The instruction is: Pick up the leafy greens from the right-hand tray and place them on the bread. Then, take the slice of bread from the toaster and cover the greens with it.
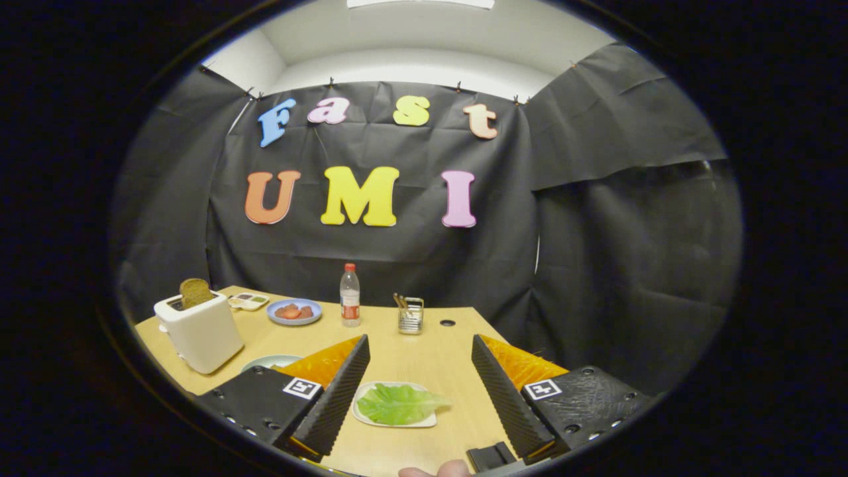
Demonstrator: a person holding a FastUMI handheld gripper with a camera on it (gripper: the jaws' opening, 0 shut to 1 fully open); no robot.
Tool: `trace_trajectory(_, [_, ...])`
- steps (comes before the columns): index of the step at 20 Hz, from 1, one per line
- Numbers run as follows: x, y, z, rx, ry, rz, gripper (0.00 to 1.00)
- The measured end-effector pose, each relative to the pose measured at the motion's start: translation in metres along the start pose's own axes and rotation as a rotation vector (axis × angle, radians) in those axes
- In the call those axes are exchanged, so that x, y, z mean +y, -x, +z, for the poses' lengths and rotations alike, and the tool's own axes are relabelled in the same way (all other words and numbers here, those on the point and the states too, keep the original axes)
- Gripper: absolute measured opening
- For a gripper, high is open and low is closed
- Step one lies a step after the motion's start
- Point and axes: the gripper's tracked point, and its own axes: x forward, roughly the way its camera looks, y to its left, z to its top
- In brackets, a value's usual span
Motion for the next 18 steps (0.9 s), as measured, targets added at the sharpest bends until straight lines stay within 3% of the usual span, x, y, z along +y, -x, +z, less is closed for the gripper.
trace_trajectory(9, [-0.020, -0.060, -0.122, 0.295, -0.069, -0.047, 0.95])
trace_trajectory(18, [-0.013, -0.096, -0.180, 0.501, -0.262, -0.050, 0.96])
